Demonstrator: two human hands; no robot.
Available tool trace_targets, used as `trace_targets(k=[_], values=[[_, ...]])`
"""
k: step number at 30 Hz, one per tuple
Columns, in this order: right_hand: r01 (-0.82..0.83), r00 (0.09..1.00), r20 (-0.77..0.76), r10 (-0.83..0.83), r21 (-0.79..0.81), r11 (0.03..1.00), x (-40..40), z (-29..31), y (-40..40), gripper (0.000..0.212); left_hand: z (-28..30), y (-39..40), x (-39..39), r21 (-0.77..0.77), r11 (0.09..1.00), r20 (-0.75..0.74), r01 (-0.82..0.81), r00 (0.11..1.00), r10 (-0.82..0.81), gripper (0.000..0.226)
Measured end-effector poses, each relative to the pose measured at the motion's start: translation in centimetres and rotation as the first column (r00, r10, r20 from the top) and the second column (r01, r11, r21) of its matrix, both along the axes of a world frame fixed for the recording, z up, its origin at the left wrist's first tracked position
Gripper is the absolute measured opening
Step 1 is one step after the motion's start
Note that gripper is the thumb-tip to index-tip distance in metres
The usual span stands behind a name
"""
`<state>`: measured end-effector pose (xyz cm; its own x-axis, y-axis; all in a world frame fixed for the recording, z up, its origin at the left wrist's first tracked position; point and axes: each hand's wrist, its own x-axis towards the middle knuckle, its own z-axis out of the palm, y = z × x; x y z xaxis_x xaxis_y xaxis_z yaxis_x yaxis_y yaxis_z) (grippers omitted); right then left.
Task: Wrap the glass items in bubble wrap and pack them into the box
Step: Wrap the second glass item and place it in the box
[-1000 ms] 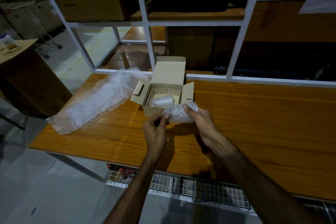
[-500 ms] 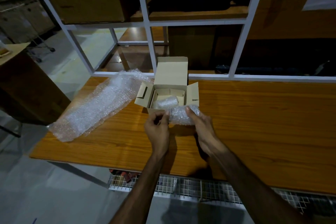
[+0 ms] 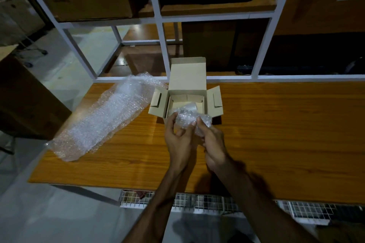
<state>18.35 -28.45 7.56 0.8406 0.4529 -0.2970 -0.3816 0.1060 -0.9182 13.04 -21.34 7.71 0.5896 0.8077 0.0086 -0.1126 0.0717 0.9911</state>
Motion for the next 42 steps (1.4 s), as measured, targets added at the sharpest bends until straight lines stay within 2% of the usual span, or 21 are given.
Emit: trace_targets(k=[2,5,8,13,16,18,20,21,24,27,32,34,37,40,42], values=[[-0.02,0.999,-0.035,0.021,0.027,0.999,0.6,-0.5,0.4,0.069,0.0,0.6,0.7,-0.017,1.0,0.001,-0.014,1.0,0.014,0.062],[-0.066,0.992,-0.107,0.069,0.037,0.997,2.0,-0.9,0.6,0.058,0.1,1.2,2.1,-0.014,0.999,-0.016,-0.033,0.999,0.033,0.057],[-0.143,0.976,-0.168,0.14,-0.004,0.99,2.7,-1.1,0.5,0.063,0.4,1.1,3.5,-0.002,0.998,-0.045,-0.061,0.997,0.061,0.064],[-0.349,0.917,-0.195,0.349,0.038,0.937,5.0,-0.2,-0.3,0.032,0.2,2.9,4.8,-0.034,0.994,-0.054,-0.103,0.993,0.101,0.063],[-0.424,0.905,-0.016,0.426,-0.138,0.895,7.5,0.9,-1.2,0.017,0.4,4.3,5.2,-0.049,0.993,-0.078,-0.103,0.992,0.099,0.062],[-0.315,0.908,0.188,0.375,-0.286,0.905,9.5,1.5,-1.7,0.012,0.7,5.4,5.2,0.003,0.999,-0.14,-0.04,0.989,0.04,0.067],[-0.219,0.818,0.419,0.394,-0.405,0.887,11.7,2.2,-1.5,0.008,1.1,6.2,5.2,0.05,0.996,-0.209,0.07,0.976,-0.058,0.071],[-0.225,0.735,0.49,0.468,-0.475,0.851,12.7,2.7,-1.1,0.016,1.5,6.5,5.2,0.069,0.99,-0.236,0.124,0.966,-0.105,0.071],[-0.402,0.603,0.449,0.659,-0.543,0.737,14.7,3.6,1.2,0.048,2.3,7.1,5.9,0.163,0.957,-0.319,0.24,0.931,-0.179,0.068],[-0.428,0.54,0.474,0.696,-0.557,0.712,15.3,3.8,3.1,0.056,2.8,7.5,6.9,0.237,0.922,-0.386,0.307,0.9,-0.201,0.067],[-0.285,0.625,0.531,0.573,-0.528,0.8,15.0,2.7,4.8,0.055,3.6,8.8,8.3,0.32,0.853,-0.478,0.411,0.848,-0.229,0.078],[-0.225,0.624,0.551,0.554,-0.553,0.803,15.4,2.5,5.9,0.056,3.9,9.7,9.1,0.337,0.815,-0.521,0.472,0.814,-0.256,0.075],[-0.241,0.638,0.498,0.588,-0.596,0.766,17.1,3.3,8.0,0.037,4.7,12.0,10.5,0.357,0.757,-0.56,0.546,0.775,-0.295,0.081],[-0.27,0.762,0.409,0.501,-0.503,0.821,19.2,4.5,10.1,0.025,6.1,14.7,12.2,0.385,0.755,-0.577,0.531,0.777,-0.252,0.111],[-0.248,0.867,0.316,0.386,-0.398,0.883,20.1,4.6,11.2,0.026,6.5,15.9,13.1,0.427,0.773,-0.547,0.469,0.815,-0.192,0.114]])
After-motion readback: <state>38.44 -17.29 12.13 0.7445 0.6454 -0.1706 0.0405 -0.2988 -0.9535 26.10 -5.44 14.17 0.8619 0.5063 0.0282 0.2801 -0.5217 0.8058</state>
